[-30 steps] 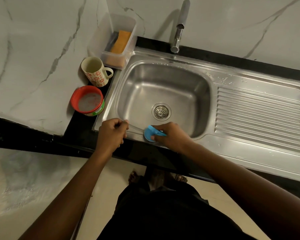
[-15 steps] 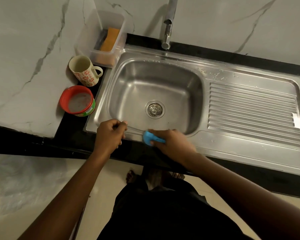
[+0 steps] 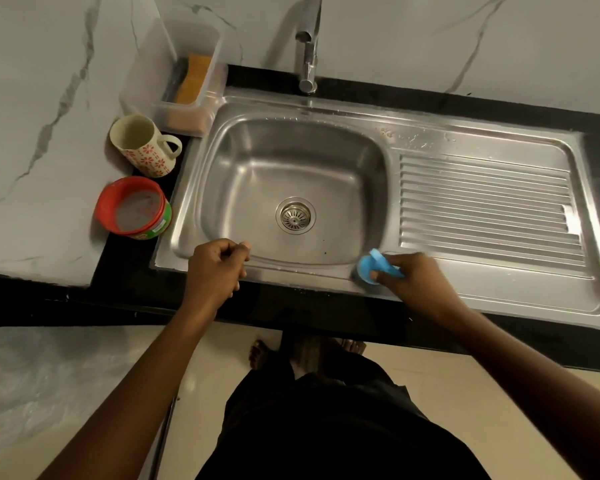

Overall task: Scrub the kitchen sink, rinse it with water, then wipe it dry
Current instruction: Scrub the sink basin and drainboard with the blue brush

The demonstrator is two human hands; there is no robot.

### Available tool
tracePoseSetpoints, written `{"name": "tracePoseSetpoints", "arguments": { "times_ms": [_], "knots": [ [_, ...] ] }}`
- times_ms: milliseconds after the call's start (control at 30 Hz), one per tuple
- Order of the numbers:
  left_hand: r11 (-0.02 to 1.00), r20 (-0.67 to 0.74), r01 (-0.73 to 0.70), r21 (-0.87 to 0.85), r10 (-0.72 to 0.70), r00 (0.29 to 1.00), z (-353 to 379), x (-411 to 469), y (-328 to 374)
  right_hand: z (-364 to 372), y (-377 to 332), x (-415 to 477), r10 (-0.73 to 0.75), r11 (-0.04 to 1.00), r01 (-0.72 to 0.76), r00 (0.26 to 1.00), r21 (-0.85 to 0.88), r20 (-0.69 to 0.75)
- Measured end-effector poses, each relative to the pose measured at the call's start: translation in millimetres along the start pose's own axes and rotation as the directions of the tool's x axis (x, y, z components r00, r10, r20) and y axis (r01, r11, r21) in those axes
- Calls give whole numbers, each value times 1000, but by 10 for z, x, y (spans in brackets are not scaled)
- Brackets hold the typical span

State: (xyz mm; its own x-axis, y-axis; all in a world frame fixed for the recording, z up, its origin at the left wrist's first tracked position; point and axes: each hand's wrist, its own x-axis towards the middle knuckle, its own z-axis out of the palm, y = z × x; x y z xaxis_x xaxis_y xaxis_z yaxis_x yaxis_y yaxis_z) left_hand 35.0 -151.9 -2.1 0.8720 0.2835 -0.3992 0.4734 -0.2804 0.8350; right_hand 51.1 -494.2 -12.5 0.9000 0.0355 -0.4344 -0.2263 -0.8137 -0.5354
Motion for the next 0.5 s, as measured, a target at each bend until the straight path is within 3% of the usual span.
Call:
{"name": "tracePoseSetpoints", "arguments": {
  "times_ms": [200,333,500],
  "knots": [
    [999,26,-12,30,12,1000,97,-31,33,585,-788,174,-145,985,132,983,109,117],
    [999,35,-31,30,30,999,116,-30,60,113,-304,164,-81,997,81,991,2,106],
    [999,40,-36,27,35,999,174,-42,62,-382,380,-71,67,994,-71,997,-87,-48]
  ]
}}
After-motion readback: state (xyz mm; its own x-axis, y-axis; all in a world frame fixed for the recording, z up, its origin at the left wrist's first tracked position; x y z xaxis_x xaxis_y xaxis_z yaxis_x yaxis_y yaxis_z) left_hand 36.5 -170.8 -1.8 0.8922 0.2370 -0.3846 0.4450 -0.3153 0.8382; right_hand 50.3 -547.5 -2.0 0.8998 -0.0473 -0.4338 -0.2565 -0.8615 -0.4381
